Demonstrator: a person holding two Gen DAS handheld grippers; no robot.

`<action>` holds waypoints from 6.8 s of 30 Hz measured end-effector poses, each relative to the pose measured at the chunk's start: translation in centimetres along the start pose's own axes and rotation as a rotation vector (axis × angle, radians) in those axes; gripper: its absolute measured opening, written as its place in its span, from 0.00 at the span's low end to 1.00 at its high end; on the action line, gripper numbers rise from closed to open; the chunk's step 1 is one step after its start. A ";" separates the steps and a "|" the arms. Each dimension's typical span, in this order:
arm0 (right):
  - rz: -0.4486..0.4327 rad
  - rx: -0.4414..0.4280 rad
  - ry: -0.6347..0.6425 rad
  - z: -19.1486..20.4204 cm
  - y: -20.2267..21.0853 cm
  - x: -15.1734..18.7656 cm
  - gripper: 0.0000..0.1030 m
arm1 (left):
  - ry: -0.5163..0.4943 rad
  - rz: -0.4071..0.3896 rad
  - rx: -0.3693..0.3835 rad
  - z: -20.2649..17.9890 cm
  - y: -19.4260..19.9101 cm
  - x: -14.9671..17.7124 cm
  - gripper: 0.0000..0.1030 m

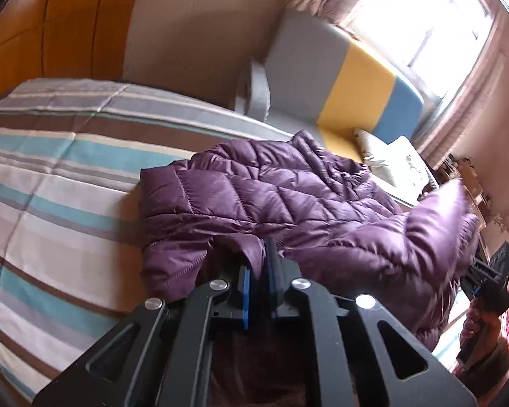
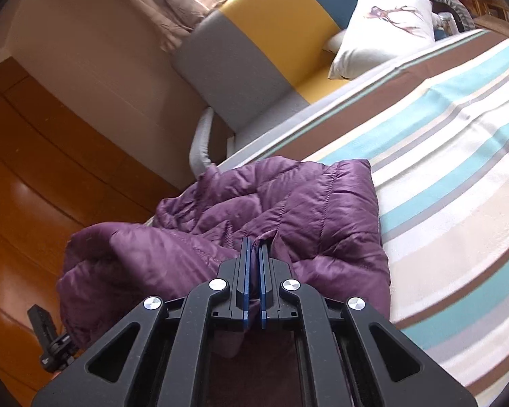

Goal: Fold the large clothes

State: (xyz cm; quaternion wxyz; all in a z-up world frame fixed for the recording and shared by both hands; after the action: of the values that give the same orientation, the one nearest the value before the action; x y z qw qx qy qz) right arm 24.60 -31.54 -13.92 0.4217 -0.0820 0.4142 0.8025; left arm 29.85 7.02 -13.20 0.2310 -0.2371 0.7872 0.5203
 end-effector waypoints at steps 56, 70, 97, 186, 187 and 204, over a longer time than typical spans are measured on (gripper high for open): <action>0.137 0.033 0.307 -1.2 10.6 13.0 0.55 | -0.295 -0.002 0.168 -5.2 9.1 10.3 0.52; 0.118 0.320 0.551 -0.8 2.0 6.7 0.15 | -0.289 0.032 0.042 -4.2 2.8 5.1 0.54; 0.030 0.418 0.529 -0.6 -6.5 2.6 0.05 | -0.188 -0.029 -0.156 -0.4 -2.3 4.6 0.11; -0.079 0.374 0.441 4.2 -2.4 4.1 0.43 | -0.075 -0.086 -0.305 -0.3 -2.4 2.7 0.91; -0.074 0.353 0.451 5.1 -2.2 4.9 0.43 | -0.090 -0.088 -0.313 -0.5 -2.1 3.1 0.91; -0.027 0.415 0.611 7.1 -7.2 9.7 0.43 | -0.058 -0.094 -0.322 0.6 -1.8 6.3 0.93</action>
State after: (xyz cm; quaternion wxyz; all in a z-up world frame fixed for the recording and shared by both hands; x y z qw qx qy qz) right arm 25.41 -18.25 -18.31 0.2970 -0.2360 0.6737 0.6342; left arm 26.09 6.10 -18.54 0.2369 -0.2925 0.6745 0.6352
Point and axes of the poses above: each gripper's, at about its wrist camera, not at the fingertips, and y roughly against the way its jaws point, z to its left, x to its underside, the point moved 10 cm from there along -y, roughly the way its jaws point, and after that the axes turned 3 degrees about -y, right-handed, at the moved point
